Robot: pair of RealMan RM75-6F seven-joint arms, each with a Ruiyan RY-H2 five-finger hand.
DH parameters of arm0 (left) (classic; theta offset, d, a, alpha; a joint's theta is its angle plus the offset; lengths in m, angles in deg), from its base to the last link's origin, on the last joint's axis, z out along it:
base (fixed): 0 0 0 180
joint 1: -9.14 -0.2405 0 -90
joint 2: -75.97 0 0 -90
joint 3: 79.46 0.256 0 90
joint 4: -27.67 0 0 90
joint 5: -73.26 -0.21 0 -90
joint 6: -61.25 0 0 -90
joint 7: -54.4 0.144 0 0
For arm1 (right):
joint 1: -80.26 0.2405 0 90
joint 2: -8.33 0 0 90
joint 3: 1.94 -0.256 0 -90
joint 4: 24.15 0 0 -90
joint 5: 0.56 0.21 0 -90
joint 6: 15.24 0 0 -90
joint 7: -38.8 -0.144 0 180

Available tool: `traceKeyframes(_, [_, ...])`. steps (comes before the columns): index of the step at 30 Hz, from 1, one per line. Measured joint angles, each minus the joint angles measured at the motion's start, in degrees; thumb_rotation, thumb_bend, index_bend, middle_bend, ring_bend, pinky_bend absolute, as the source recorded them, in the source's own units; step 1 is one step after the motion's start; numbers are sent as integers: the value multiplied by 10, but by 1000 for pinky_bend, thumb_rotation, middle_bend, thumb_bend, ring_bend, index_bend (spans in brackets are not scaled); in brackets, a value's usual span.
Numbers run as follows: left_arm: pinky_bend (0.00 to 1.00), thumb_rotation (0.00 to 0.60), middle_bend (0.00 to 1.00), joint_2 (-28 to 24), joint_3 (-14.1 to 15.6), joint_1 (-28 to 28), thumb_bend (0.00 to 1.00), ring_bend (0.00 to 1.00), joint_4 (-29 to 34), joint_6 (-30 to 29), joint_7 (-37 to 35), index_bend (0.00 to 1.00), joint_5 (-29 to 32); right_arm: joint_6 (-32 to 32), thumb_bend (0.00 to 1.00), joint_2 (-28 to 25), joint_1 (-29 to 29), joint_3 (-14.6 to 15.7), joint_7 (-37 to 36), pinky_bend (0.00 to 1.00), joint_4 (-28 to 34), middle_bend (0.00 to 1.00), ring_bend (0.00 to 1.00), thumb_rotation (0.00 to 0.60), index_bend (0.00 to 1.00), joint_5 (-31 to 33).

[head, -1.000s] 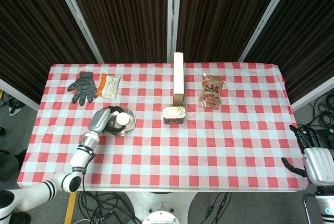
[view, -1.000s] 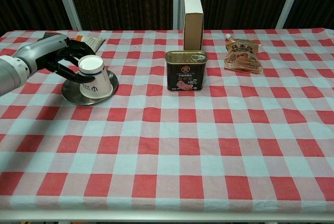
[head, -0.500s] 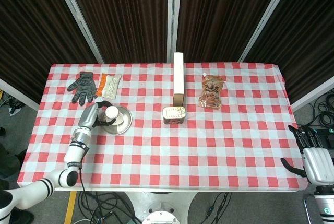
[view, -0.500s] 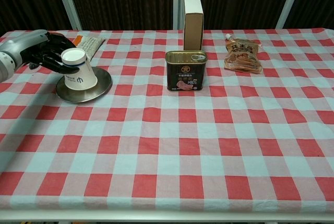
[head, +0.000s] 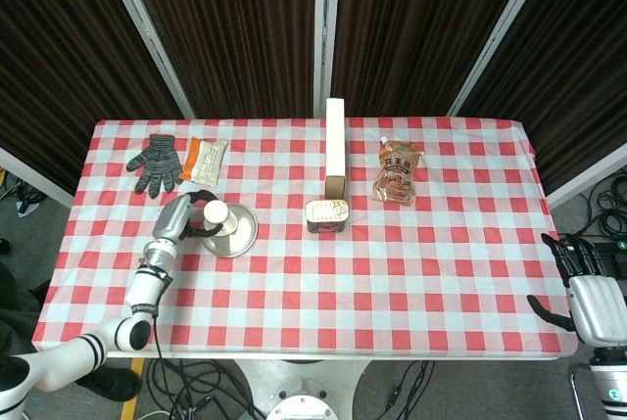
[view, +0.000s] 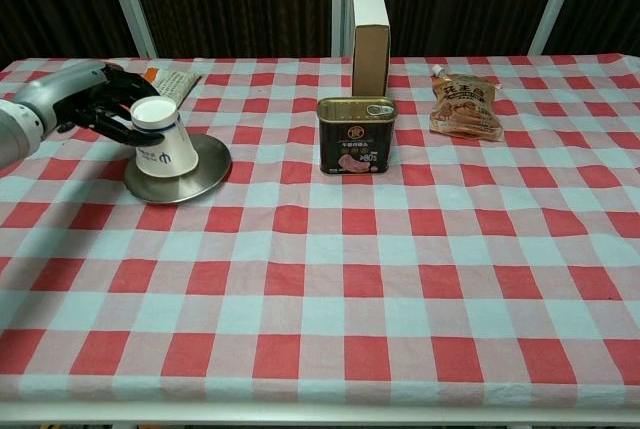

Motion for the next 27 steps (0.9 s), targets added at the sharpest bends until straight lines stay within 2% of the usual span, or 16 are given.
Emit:
traceKeyframes(5, [214,600,392,-5,-9,-6,277,258,-10,16,-17,552,16,0,146,2,-1,2,0,52,-1,153,0,600,43,-2])
traceKeyframes(14, [214,600,391,-5,13,-9,275,258,39,-14,-15,552,-35,3,145,-1,-1,2,4,52,3,153,0,600,43,-5])
traceKeyframes(23, [213,600,391,-1,-11,-3,277,258,-19,12,-5,553,16,1,146,2,2,2,1,52,0,152,0,600,43,-10])
traceKeyframes(27, [214,600,391,-6,-7,-6,276,258,-6,14,-8,552,11,0,146,4,2,3,0,52,-1,152,0,600,43,-10])
